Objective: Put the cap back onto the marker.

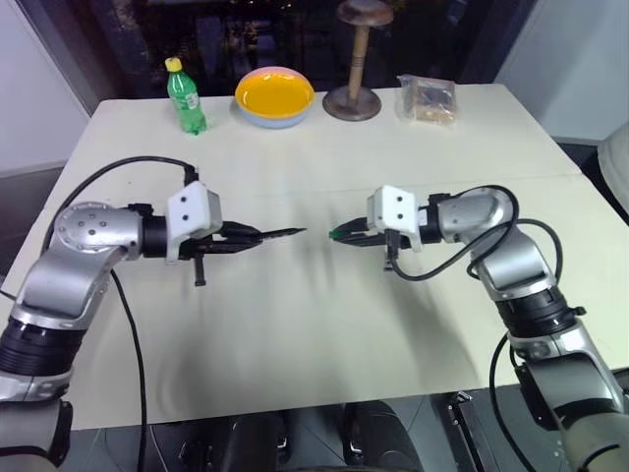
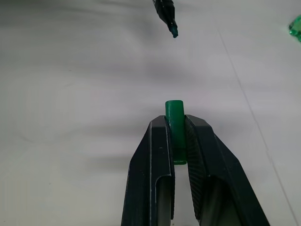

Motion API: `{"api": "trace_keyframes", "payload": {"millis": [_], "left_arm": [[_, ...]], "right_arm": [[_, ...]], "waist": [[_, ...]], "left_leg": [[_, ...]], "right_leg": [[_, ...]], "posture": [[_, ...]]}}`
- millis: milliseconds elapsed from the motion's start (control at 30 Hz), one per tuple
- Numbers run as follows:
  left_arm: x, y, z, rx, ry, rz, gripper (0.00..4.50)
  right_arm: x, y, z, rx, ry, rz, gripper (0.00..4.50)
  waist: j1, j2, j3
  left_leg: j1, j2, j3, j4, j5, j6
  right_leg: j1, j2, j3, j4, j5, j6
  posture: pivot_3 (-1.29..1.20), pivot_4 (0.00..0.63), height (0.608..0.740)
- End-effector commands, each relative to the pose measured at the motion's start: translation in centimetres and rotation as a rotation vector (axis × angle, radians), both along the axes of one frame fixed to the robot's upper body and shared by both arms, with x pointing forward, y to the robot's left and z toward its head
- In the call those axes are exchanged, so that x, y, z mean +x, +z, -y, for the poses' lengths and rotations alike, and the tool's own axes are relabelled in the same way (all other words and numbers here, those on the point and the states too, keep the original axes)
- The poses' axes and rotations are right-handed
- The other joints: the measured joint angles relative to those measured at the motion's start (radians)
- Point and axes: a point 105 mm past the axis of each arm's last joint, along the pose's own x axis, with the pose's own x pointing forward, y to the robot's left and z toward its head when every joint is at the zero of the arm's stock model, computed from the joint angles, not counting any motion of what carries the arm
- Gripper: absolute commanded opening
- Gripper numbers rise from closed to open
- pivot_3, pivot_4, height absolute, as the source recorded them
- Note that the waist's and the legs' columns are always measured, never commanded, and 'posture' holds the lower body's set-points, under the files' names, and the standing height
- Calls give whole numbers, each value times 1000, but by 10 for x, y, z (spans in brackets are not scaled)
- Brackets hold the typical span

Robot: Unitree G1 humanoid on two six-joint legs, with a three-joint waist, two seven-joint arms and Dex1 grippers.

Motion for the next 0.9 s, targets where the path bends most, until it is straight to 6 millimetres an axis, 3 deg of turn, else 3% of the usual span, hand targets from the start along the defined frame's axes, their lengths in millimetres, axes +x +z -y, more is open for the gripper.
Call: {"api": "trace_keyframes", "payload": {"millis": [33, 900], "left_arm": [[-1, 13, 3, 6, -24, 58, 0], [1, 11, 10, 4, -55, 57, 0]], "right_arm": [[-5, 20, -11, 30, 44, 65, 22], [-14, 31, -29, 78, 81, 44, 22]], "waist": [[0, 0, 0], [1, 0, 0]], "left_leg": [[0, 0, 0, 0, 0, 0], [0, 0, 0, 0, 0, 0]], "right_leg": [[0, 0, 0, 0, 0, 0], [0, 0, 0, 0, 0, 0]], "posture": [[0, 150, 740], [0, 150, 740]]}}
